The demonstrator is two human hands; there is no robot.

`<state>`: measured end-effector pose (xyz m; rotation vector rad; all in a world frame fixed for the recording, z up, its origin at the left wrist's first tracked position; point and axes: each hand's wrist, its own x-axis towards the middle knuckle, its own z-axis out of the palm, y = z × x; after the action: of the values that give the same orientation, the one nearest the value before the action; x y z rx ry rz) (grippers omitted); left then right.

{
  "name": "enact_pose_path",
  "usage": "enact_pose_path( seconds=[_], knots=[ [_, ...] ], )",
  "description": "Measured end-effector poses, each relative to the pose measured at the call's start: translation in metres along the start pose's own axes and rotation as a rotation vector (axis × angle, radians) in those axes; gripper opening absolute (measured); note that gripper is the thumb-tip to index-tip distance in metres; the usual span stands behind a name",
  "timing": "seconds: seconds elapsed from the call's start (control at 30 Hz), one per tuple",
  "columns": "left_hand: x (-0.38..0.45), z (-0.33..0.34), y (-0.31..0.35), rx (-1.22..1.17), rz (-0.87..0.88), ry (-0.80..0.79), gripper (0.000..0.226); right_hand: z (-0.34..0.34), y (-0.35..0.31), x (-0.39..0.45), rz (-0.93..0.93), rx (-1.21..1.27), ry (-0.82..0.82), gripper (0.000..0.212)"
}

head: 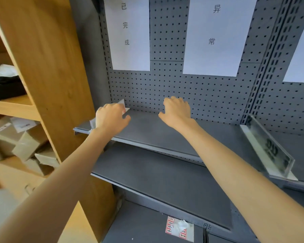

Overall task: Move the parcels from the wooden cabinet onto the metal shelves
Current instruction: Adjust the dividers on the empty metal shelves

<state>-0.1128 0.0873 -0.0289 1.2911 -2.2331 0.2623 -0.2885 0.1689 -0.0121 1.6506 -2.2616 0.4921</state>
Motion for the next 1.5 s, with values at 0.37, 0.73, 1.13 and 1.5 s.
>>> enact_pose_path(
  seconds=[0.37,0.73,1.13,1.5],
  knots=[
    [0.075,0.034,-0.092,0.037,-0.016,-0.054,0.029,0.057,-0.073,0.102,-0.001,0.052,-0.038,0.031],
    [0.117,0.100,-0.134,-0.036,0.085,-0.249,0.043,0.099,-0.099,0.137,0.167,-0.058,-0.087,0.033],
    [0.128,0.117,-0.137,-0.172,0.121,-0.362,0.025,0.114,-0.121,0.114,0.354,-0.133,-0.105,0.035],
    [0.125,0.081,-0.079,-0.190,0.223,-0.329,0.011,0.076,-0.085,0.084,0.434,-0.165,-0.056,0.036]
  ],
)
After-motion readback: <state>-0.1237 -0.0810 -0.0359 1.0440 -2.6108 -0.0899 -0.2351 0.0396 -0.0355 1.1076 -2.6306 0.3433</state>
